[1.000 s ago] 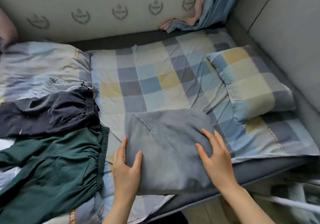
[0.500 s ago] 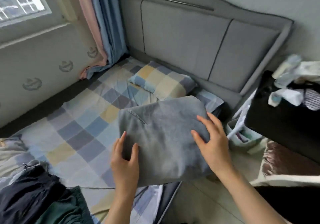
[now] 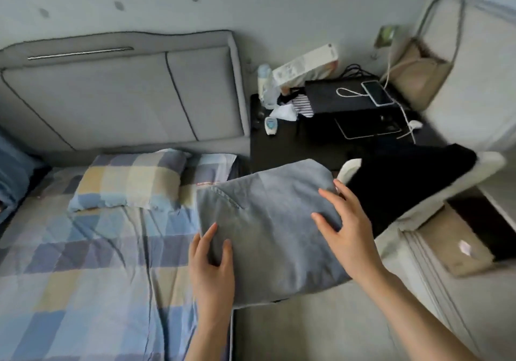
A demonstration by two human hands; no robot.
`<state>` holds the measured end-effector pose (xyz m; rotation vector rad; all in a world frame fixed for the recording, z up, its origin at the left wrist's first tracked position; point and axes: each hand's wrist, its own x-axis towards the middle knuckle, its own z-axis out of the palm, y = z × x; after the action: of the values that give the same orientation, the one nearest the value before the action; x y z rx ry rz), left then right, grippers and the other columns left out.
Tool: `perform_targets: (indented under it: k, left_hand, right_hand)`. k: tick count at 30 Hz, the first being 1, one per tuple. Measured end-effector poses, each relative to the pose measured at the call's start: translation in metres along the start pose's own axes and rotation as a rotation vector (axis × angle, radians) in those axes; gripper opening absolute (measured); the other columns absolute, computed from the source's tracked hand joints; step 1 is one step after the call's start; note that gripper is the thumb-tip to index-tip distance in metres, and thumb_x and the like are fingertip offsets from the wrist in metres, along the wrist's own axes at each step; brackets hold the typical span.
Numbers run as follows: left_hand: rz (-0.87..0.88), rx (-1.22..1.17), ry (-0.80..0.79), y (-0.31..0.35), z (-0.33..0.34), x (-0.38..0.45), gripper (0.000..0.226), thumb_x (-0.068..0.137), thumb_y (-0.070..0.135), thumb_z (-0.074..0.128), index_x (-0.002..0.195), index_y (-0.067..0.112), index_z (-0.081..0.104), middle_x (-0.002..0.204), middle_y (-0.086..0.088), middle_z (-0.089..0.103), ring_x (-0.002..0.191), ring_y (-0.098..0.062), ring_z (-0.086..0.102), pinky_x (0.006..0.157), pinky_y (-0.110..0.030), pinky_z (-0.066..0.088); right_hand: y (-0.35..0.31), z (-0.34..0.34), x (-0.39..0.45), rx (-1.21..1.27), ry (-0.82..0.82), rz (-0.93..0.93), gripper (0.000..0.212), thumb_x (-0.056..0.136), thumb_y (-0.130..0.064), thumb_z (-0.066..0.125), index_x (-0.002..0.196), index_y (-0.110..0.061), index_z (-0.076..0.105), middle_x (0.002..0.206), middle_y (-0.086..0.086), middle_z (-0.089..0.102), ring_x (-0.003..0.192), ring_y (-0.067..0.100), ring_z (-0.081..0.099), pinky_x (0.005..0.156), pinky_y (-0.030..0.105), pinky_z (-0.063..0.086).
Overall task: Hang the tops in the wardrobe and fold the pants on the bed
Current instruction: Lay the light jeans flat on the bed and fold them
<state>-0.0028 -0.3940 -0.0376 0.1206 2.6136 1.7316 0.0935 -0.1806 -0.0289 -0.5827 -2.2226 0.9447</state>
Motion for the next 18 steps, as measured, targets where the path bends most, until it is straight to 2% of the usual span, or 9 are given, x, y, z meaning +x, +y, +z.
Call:
perform_targets:
  k: [3,5,7,8,10,11,13,15,18]
  left_hand:
    - [0.043,0.015,-0.098,0.02,0.051,-0.023,0.036,0.091,0.02,0.066,0.125,0.03,0.063,0.138,-0.004,0.051,0.131,-0.02,0.046,0.111,-0.038,0.037]
    - [0.064,0.02,-0.159,0.034,0.089,-0.045,0.035,0.091,0.021,0.067,0.124,0.032,0.064,0.141,0.0,0.05,0.132,-0.01,0.043,0.109,-0.026,0.033]
    - [0.079,0.004,-0.23,0.048,0.132,-0.069,0.036,0.09,0.022,0.067,0.124,0.033,0.064,0.141,0.003,0.049,0.131,-0.008,0.043,0.108,-0.025,0.034]
    - [0.088,0.003,-0.272,0.057,0.157,-0.083,0.036,0.09,0.021,0.068,0.124,0.034,0.064,0.139,0.004,0.049,0.13,-0.008,0.044,0.108,-0.023,0.034]
    - [0.116,-0.006,-0.354,0.07,0.199,-0.106,0.036,0.09,0.02,0.068,0.124,0.032,0.064,0.135,0.007,0.05,0.126,-0.005,0.045,0.102,-0.008,0.03]
    - [0.13,-0.005,-0.387,0.075,0.214,-0.114,0.036,0.09,0.02,0.068,0.124,0.032,0.064,0.133,0.009,0.05,0.123,-0.002,0.045,0.096,0.001,0.027]
    - [0.164,0.005,-0.458,0.089,0.251,-0.134,0.036,0.09,0.02,0.068,0.124,0.03,0.064,0.134,0.008,0.05,0.116,0.007,0.043,0.088,0.008,0.024]
    - [0.19,0.011,-0.522,0.1,0.279,-0.148,0.036,0.09,0.022,0.067,0.125,0.03,0.064,0.137,0.007,0.049,0.115,0.007,0.042,0.089,0.006,0.025]
    - [0.246,0.022,-0.647,0.12,0.327,-0.169,0.038,0.091,0.025,0.066,0.128,0.029,0.062,0.138,0.007,0.048,0.118,-0.001,0.046,0.098,-0.012,0.033]
  right_hand:
    - [0.039,-0.052,-0.007,-0.05,0.073,0.077,0.044,0.084,-0.023,0.071,0.126,-0.023,0.057,0.149,-0.004,0.039,0.129,-0.014,0.031,0.099,-0.002,0.023]
    - [0.067,-0.092,-0.016,-0.091,0.109,0.112,0.044,0.085,-0.026,0.07,0.127,-0.026,0.056,0.147,-0.007,0.041,0.129,-0.017,0.03,0.098,-0.003,0.023]
    - [0.096,-0.136,-0.025,-0.135,0.152,0.143,0.043,0.085,-0.032,0.068,0.126,-0.028,0.055,0.146,-0.008,0.041,0.129,-0.017,0.031,0.097,-0.003,0.025]
    - [0.114,-0.16,-0.03,-0.159,0.186,0.153,0.043,0.085,-0.033,0.067,0.126,-0.028,0.055,0.146,-0.006,0.042,0.13,-0.014,0.033,0.097,-0.002,0.026]
    - [0.14,-0.201,-0.04,-0.189,0.229,0.198,0.042,0.085,-0.032,0.067,0.125,-0.024,0.057,0.145,-0.004,0.043,0.132,0.0,0.04,0.1,0.002,0.029]
    - [0.148,-0.216,-0.044,-0.203,0.248,0.224,0.042,0.085,-0.031,0.068,0.124,-0.023,0.057,0.144,-0.003,0.044,0.132,0.005,0.042,0.1,0.003,0.03]
    - [0.166,-0.251,-0.056,-0.242,0.305,0.275,0.041,0.084,-0.029,0.069,0.123,-0.021,0.059,0.143,-0.002,0.045,0.129,0.01,0.046,0.098,0.004,0.034]
    - [0.18,-0.277,-0.065,-0.282,0.347,0.322,0.041,0.084,-0.03,0.068,0.122,-0.019,0.06,0.14,0.002,0.048,0.125,0.013,0.05,0.095,0.006,0.036]
    - [0.203,-0.318,-0.077,-0.362,0.403,0.433,0.045,0.084,-0.031,0.069,0.126,-0.02,0.057,0.14,0.003,0.048,0.122,0.013,0.051,0.094,0.008,0.035]
